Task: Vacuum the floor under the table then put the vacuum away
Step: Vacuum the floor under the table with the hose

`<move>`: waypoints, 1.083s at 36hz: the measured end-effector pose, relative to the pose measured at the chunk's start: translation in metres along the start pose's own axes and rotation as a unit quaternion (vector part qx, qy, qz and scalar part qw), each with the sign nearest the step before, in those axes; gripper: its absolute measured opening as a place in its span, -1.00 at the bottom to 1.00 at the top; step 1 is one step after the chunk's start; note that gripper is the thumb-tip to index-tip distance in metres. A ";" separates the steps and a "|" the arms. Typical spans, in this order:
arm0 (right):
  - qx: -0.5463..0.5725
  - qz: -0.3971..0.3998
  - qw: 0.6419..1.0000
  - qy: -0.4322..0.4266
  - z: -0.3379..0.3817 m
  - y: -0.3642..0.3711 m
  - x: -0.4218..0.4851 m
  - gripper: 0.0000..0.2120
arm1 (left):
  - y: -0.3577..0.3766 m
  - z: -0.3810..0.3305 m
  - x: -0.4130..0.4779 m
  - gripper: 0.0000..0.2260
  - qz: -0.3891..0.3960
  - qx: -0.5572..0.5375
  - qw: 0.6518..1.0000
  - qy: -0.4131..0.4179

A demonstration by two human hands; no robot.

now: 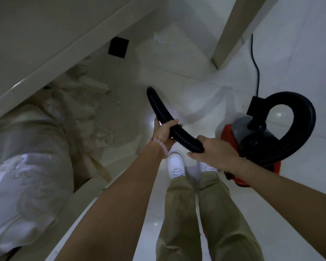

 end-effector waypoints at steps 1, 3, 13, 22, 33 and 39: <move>-0.004 -0.002 1.000 0.000 -0.001 0.000 0.000 -0.59 | 0.003 0.000 -0.001 -0.57 -0.002 -0.008 1.000 0.003; -0.015 -0.006 1.000 0.008 -0.004 0.003 -0.002 -0.59 | 0.008 -0.001 -0.003 -0.57 0.001 0.009 1.000 0.005; 0.065 0.015 0.997 0.033 -0.031 0.028 -0.032 -0.61 | 0.037 0.019 -0.016 -0.63 0.053 0.219 0.970 -0.087; 0.043 -0.034 0.998 0.013 -0.039 0.006 -0.017 -0.62 | 0.063 0.022 -0.012 -0.60 -0.032 0.261 0.959 0.104; 0.048 -0.014 0.999 0.011 -0.021 -0.002 0.003 -0.60 | 0.062 0.008 0.018 -0.57 -0.025 0.329 0.943 0.047; 0.055 -0.018 0.998 -0.002 -0.019 -0.006 0.013 -0.61 | 0.056 0.005 0.034 -0.71 -0.040 0.306 0.951 -0.012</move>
Point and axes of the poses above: each hand's wrist, its own x-axis towards the middle knuckle, its own y-axis out of the palm, z = x × y, the point moved 2 cm from there along x, towards the middle knuckle, and after that the axes turned 14 degrees about y, right-handed, at the moved point
